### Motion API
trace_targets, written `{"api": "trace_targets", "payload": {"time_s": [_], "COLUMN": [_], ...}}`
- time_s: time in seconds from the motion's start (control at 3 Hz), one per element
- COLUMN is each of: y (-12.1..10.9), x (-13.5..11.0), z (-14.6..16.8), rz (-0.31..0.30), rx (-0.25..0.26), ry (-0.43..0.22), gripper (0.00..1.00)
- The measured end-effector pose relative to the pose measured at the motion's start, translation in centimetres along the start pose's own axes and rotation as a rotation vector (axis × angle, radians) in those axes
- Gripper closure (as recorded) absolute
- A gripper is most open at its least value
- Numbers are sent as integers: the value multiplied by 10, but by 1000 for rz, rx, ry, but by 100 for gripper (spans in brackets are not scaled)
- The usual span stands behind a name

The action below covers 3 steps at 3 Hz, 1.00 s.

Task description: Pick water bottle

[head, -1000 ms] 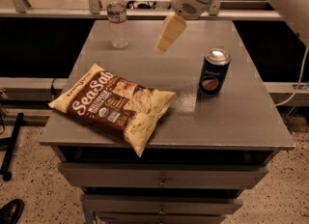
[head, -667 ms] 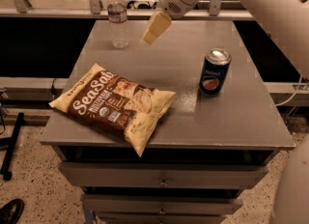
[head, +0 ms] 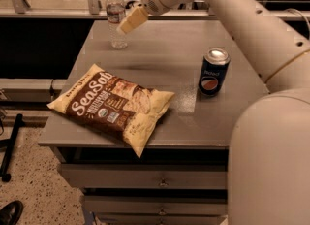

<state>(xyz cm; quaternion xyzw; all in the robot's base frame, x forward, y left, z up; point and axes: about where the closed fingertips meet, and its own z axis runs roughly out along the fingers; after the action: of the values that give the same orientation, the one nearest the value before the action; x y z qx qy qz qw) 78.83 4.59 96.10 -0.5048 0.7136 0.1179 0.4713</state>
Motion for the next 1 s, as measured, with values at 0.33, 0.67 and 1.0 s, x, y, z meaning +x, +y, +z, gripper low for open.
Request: {"api": "trace_targets", "payload": {"time_s": [0.33,0.67,1.0], "y": [1,2,0], "x": [-14,-29,-34], "z": [29,57,73], "rz": [48,79,105], "rx": [-17,-21,3], "ry": [-52,-89,-87], "gripper": [0,0,25]}}
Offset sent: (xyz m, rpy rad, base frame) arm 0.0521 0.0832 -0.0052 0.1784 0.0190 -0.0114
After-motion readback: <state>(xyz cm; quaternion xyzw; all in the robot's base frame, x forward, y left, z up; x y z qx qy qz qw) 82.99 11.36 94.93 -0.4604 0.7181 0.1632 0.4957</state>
